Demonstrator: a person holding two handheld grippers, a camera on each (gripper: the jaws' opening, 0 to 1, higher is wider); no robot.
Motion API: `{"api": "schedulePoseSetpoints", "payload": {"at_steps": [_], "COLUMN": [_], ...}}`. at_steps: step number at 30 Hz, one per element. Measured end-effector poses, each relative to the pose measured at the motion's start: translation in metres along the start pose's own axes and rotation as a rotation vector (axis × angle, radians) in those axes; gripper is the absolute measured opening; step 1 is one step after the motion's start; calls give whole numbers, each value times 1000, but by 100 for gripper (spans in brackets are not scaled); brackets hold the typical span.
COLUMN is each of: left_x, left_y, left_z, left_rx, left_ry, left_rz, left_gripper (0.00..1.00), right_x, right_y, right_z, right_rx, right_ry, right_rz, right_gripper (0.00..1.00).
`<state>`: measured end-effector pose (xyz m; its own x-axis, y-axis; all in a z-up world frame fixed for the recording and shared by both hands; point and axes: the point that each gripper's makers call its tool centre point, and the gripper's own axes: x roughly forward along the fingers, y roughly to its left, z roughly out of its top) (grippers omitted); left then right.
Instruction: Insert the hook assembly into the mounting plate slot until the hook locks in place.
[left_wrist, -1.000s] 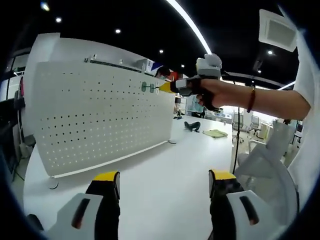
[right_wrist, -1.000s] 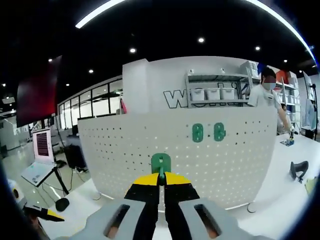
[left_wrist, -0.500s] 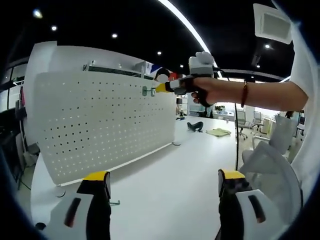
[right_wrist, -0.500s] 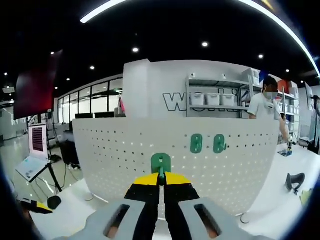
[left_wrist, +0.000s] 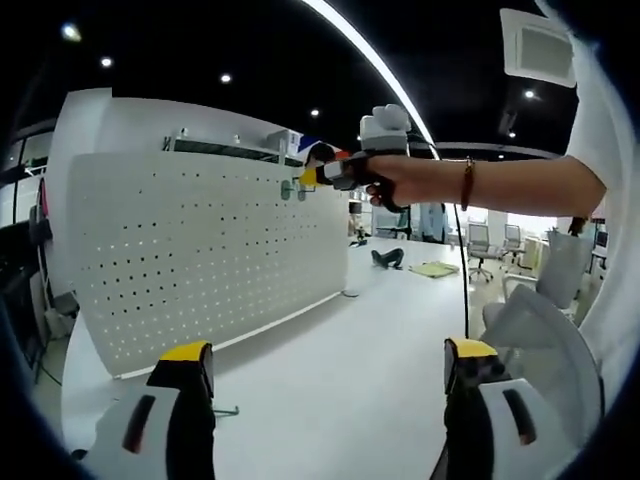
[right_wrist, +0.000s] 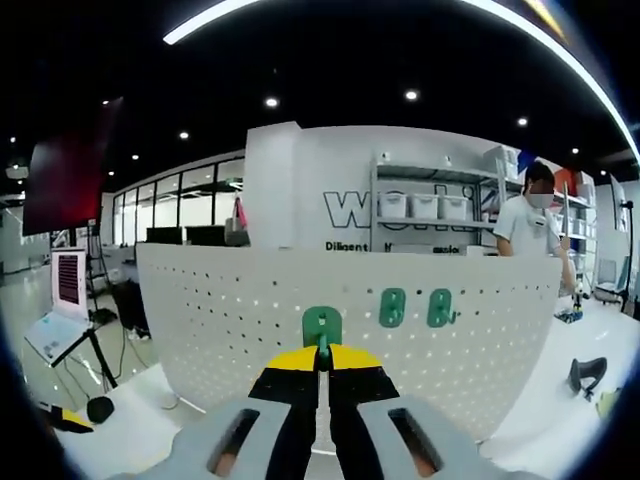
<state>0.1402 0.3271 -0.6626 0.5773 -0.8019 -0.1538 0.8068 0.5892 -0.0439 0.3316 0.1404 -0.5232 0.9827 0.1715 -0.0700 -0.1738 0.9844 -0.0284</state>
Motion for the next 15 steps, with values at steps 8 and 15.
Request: {"api": "schedulePoseSetpoints", "payload": {"at_steps": [8, 15], "left_x": [-4, -6], "left_y": [1, 4], "left_z": [-4, -5], "left_rx": [-6, -7], "left_ry": [8, 10], "left_rz": [3, 9], "left_gripper": [98, 99], "right_x": [11, 21], "right_y": [-2, -7], "right_z": [1, 3], "right_rx": [1, 1], "right_ry": [-3, 2], "right_rz": [-15, -30], "right_gripper": [1, 1]}}
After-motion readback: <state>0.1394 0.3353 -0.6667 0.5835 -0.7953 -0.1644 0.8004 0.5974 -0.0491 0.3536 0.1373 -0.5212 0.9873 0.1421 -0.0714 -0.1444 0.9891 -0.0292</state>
